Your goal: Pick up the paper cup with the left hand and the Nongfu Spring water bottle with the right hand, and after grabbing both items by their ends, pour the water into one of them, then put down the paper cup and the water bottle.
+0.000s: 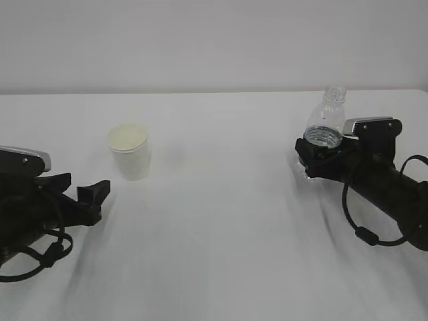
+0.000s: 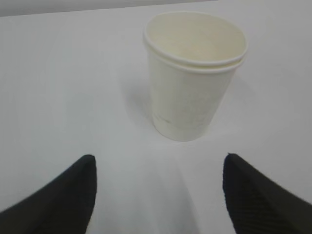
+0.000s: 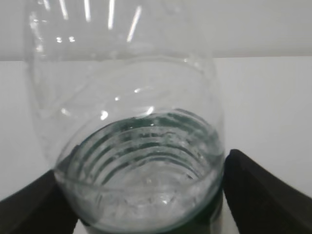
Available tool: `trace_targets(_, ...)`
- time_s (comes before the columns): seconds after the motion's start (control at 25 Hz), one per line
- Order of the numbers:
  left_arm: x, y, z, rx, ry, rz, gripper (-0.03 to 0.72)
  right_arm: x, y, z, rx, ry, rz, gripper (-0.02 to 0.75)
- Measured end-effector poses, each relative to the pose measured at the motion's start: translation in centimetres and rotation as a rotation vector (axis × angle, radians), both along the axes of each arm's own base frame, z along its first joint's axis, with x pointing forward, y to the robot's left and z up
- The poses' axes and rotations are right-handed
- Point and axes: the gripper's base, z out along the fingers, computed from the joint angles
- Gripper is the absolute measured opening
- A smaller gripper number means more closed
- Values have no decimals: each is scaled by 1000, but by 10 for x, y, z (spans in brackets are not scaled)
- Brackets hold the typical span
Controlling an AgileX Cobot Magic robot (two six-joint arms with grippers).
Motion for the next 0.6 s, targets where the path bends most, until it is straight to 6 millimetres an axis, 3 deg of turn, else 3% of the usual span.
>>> trace_targets(0.4,0,0,0,0,1,0,586,-1,3,0,-2,0,15,623)
trace_targets(0.6,0,0,0,0,1,0,586,-1,4,0,-6,0,30,559)
